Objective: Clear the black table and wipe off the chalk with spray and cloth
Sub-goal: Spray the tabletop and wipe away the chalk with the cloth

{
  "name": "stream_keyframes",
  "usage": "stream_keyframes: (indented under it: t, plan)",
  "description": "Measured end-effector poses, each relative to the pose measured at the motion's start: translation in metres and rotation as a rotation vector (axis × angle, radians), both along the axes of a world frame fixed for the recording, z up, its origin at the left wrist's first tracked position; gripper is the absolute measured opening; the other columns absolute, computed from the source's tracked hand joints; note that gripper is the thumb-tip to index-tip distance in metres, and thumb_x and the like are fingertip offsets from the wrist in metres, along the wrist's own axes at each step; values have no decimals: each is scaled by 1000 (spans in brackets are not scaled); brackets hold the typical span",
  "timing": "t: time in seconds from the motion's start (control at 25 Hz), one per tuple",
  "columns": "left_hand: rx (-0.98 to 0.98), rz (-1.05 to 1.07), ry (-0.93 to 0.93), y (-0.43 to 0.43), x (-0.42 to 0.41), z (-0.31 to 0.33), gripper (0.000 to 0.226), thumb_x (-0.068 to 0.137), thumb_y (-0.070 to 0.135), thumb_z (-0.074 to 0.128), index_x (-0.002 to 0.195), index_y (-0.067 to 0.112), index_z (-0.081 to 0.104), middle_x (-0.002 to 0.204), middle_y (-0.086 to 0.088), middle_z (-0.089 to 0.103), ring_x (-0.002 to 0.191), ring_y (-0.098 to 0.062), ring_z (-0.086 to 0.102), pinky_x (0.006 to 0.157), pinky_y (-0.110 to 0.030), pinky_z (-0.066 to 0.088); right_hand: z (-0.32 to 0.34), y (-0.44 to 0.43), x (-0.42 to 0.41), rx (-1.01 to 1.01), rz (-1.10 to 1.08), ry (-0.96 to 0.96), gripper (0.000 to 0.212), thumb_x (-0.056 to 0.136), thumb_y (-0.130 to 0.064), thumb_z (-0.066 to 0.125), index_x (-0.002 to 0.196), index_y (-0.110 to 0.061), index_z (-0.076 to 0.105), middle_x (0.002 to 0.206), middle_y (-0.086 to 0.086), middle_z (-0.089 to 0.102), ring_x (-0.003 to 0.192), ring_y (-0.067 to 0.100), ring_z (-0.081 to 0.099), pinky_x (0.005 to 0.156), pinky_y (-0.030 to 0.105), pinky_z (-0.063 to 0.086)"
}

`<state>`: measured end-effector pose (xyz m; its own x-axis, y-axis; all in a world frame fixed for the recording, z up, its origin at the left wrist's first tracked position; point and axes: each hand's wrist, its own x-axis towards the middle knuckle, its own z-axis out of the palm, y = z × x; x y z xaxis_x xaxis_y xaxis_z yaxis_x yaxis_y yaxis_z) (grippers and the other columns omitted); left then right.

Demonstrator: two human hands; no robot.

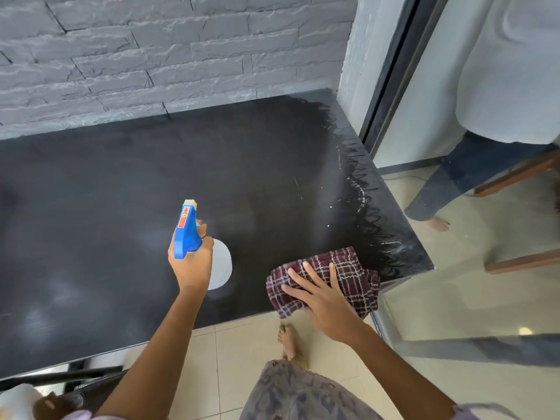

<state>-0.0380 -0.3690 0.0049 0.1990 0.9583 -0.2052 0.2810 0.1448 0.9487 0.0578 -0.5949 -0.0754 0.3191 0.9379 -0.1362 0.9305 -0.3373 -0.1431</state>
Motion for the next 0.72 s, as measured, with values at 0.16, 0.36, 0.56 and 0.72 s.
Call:
stream_keyframes:
  t: [0.16,0.36,0.56,0.72]
  plan:
    - [114,-206,-13,-12,5,9,40,79,-5,58,116,11,58,100,5,63,82,-10,59,75,-8,45,4,-28,13,55,-199,180,56,93,1,43,141,-28,38,154,-8,26,145,14,8,114,44,-11]
    - [249,-555,5,-51,33,25,40,75,-11,58,94,24,63,86,3,66,77,-10,61,65,-3,45,59,-72,46,505,-660,467,40,88,10,48,122,-9,59,133,8,54,122,25,51,105,26,35]
    - [393,-781,274,-93,75,30,23,69,-3,57,79,18,61,66,-6,62,64,-26,58,59,-33,47,106,-112,75,748,-990,418,29,95,0,42,120,-7,56,120,11,61,108,28,56,96,36,42]
    - [454,-956,462,-122,109,22,20,67,8,57,71,25,47,62,1,52,62,-23,54,55,-30,43,124,-127,97,826,-1034,387,30,95,0,44,121,-8,56,117,6,62,108,25,55,92,31,41]
